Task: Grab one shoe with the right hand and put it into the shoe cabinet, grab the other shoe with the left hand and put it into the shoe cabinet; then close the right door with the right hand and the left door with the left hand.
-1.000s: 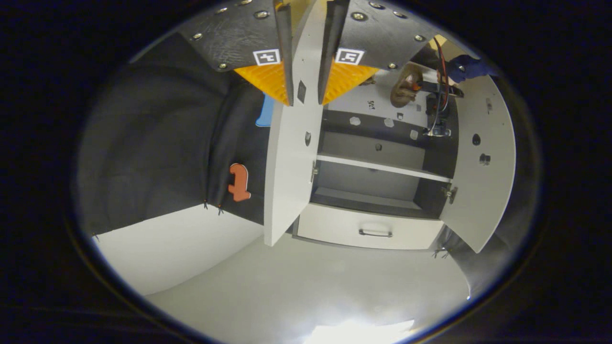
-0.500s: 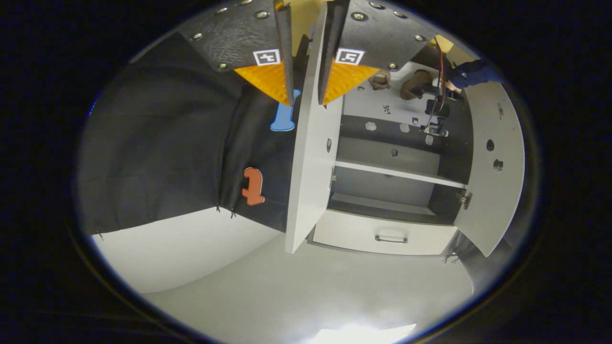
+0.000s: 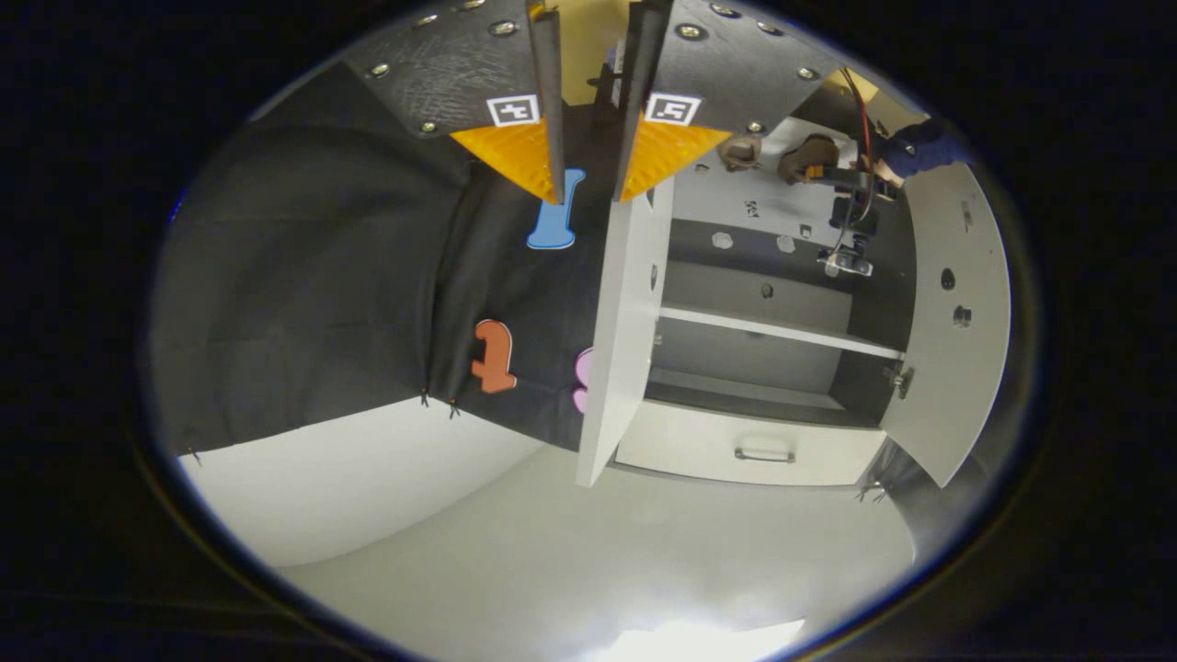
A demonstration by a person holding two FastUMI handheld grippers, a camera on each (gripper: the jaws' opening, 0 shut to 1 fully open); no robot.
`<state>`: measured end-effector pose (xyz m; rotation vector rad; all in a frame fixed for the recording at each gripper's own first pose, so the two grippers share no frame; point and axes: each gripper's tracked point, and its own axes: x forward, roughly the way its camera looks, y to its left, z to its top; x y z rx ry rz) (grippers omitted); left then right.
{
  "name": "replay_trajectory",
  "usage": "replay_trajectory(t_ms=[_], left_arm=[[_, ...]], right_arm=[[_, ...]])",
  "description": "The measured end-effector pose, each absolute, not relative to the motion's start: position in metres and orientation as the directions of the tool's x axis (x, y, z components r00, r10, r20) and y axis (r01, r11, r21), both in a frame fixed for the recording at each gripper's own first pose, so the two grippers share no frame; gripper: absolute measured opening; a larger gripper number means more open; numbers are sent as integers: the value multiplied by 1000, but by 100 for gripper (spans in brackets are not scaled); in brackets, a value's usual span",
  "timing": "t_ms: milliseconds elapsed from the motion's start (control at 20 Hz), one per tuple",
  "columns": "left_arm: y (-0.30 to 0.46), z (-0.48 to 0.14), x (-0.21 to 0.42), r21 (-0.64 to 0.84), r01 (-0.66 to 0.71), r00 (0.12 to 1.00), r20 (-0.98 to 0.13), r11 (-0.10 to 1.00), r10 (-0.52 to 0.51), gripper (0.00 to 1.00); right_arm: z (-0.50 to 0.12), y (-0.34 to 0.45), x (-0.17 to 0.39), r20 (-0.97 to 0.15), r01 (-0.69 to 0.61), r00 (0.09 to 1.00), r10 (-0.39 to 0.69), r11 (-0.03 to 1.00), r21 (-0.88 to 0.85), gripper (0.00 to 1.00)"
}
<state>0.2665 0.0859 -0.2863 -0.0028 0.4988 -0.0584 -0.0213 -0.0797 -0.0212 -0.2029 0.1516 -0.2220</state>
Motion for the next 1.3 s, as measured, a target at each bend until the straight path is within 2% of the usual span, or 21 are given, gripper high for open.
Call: replay_trajectory(t_ms=[150,500,550,600,650,700,750,800,950,1000,1050,1100,1150,1200,1250,1300], left_arm=[[79,-254,254,15,58,903,-428,998,-46,83],[51,-161,202,-6,98,956,-277,995,-96,82],[46,-148,189,-13,107,959,-264,994,-107,78],[43,-136,178,-18,115,961,-250,993,-116,82],[40,-124,166,-22,122,965,-233,992,-124,82],[38,-113,155,-27,128,967,-217,991,-131,77],[36,-105,145,-29,135,968,-210,990,-138,82],[38,-97,136,-28,140,968,-205,990,-143,80],[41,-77,112,-16,138,971,-194,990,-138,82],[40,-72,103,-18,138,971,-194,990,-139,82],[40,-68,96,-23,137,972,-189,990,-139,77],[41,-62,91,-28,135,974,-179,990,-138,82],[43,-57,87,-27,131,976,-171,991,-134,87],[46,-54,83,-20,127,977,-168,992,-129,82],[49,-52,79,-11,121,978,-167,993,-121,82],[51,-51,76,-5,114,979,-170,993,-113,82]], right_arm=[[-18,-98,-26,-122,219,961,-248,953,-211,28],[-39,-146,-26,-169,245,945,-278,950,-191,28],[-45,-147,-24,-183,236,946,-268,955,-181,28],[-51,-149,-21,-192,232,945,-264,957,-174,28],[-55,-150,-18,-201,221,946,-253,961,-168,31],[-59,-149,-15,-204,208,949,-239,965,-160,39],[-62,-147,-11,-213,190,952,-219,970,-150,39],[-67,-145,-8,-224,172,953,-201,975,-143,46],[-76,-139,2,-244,136,956,-164,983,-126,70],[-82,-136,4,-253,120,956,-146,986,-116,81],[-84,-133,7,-263,105,956,-129,989,-103,87],[-87,-128,11,-270,90,957,-111,992,-88,96],[-90,-124,15,-275,78,957,-95,994,-71,98],[-91,-119,17,-280,63,957,-75,997,-52,98],[-92,-117,16,-282,58,957,-69,997,-47,98],[-91,-117,17,-281,53,958,-65,997,-51,93]])
